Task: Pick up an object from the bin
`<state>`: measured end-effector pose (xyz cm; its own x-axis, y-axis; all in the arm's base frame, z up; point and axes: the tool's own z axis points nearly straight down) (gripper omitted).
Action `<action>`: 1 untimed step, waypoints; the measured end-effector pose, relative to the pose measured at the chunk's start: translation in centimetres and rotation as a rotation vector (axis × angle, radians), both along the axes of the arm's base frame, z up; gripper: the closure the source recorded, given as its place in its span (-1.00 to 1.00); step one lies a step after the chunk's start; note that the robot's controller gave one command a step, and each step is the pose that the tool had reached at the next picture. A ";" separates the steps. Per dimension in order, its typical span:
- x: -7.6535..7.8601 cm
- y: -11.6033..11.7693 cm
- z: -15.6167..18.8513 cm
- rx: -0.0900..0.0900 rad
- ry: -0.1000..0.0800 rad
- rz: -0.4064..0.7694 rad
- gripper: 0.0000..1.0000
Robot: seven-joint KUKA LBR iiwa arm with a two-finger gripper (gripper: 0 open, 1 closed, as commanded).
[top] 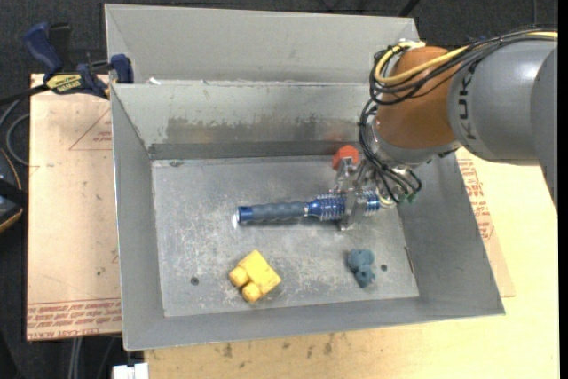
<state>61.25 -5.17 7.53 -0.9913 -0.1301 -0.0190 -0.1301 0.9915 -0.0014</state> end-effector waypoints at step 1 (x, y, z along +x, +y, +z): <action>1.1 0.9 15.7 -0.001 0.009 -0.015 1.00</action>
Offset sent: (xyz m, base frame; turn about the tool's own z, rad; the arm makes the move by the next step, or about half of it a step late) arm 0.0089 0.0089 0.1525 0.0164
